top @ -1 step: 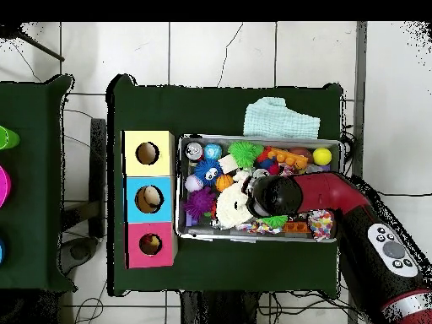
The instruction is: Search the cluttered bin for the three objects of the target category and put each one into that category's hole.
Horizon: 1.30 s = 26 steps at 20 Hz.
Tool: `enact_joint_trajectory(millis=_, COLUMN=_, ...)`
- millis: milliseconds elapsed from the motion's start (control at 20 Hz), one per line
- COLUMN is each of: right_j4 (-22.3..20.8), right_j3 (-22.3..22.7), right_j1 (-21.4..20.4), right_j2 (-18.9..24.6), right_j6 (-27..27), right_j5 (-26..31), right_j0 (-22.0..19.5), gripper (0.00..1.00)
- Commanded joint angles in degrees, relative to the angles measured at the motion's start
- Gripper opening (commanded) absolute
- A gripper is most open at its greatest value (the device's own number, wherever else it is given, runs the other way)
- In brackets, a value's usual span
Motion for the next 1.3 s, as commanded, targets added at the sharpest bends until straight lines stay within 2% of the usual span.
enact_joint_trajectory(millis=50, right_j4=-3.7, right_j3=-3.5, right_j1=6.4, right_j2=0.5, right_j6=-19.7, right_j5=6.5, right_j0=0.0, gripper=1.0)
enact_joint_trajectory(millis=350, right_j4=-3.0, right_j3=-6.5, right_j1=11.4, right_j2=-0.4, right_j6=-18.6, right_j5=6.8, right_j0=1.9, gripper=1.0)
enact_joint_trajectory(millis=500, right_j4=-1.4, right_j3=-5.5, right_j1=9.7, right_j2=-0.8, right_j6=-15.5, right_j5=7.2, right_j0=3.3, gripper=1.0)
enact_joint_trajectory(millis=600, right_j4=0.0, right_j3=-3.6, right_j1=7.5, right_j2=-1.4, right_j6=-11.3, right_j5=6.6, right_j0=4.2, gripper=1.0)
enact_joint_trajectory(millis=650, right_j4=1.2, right_j3=-5.6, right_j1=7.2, right_j2=-1.6, right_j6=-10.2, right_j5=8.5, right_j0=5.1, gripper=1.0)
enact_joint_trajectory(millis=800, right_j4=1.1, right_j3=-6.6, right_j1=6.9, right_j2=-1.8, right_j6=-9.2, right_j5=7.4, right_j0=6.1, gripper=1.0)
enact_joint_trajectory(millis=850, right_j4=1.8, right_j3=-8.5, right_j1=6.9, right_j2=-2.2, right_j6=-8.4, right_j5=8.3, right_j0=7.4, gripper=0.0)
enact_joint_trajectory(millis=1100, right_j4=2.6, right_j3=-10.9, right_j1=6.9, right_j2=-2.0, right_j6=-9.5, right_j5=10.3, right_j0=8.5, gripper=0.0)
enact_joint_trajectory(millis=1300, right_j4=1.5, right_j3=-10.2, right_j1=6.0, right_j2=-1.8, right_j6=-9.9, right_j5=8.1, right_j0=9.0, gripper=0.0)
